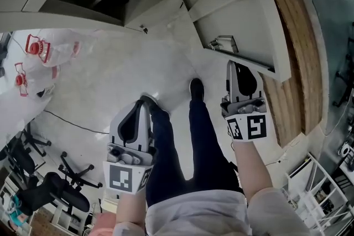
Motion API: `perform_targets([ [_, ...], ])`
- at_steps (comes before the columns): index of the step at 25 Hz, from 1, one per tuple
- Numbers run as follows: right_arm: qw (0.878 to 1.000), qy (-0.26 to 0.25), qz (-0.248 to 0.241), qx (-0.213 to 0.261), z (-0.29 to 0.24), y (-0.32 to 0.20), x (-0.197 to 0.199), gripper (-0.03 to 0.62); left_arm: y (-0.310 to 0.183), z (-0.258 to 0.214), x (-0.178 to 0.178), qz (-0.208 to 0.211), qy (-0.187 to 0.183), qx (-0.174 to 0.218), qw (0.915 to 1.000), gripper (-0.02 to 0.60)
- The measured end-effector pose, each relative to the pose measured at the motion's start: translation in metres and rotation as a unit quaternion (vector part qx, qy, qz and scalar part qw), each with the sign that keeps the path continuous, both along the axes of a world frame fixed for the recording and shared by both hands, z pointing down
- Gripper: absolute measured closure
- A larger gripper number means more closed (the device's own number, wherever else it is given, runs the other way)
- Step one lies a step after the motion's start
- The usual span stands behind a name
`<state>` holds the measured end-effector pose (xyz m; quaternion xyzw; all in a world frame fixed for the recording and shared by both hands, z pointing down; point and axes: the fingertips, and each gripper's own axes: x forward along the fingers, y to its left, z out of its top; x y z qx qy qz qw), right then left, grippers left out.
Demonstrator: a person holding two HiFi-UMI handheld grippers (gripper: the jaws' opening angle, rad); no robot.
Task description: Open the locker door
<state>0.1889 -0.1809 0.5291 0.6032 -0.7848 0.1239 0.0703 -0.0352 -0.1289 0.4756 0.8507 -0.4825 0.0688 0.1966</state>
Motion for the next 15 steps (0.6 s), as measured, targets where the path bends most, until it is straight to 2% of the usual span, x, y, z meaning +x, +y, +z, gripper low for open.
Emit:
perform_targets([
  [6,0.998,0.007,0.054,-0.004,-0.001,-0.020,0.048,0.576,-0.007,0.007,0.026,0.018,0.012,-0.016,0.9996,0.578],
  [15,0.997,0.002,0.074,-0.004,0.001,-0.034,0.069,0.580,-0.023,0.007,0.038,0.030,0.003,-0.011,0.9995,0.578],
])
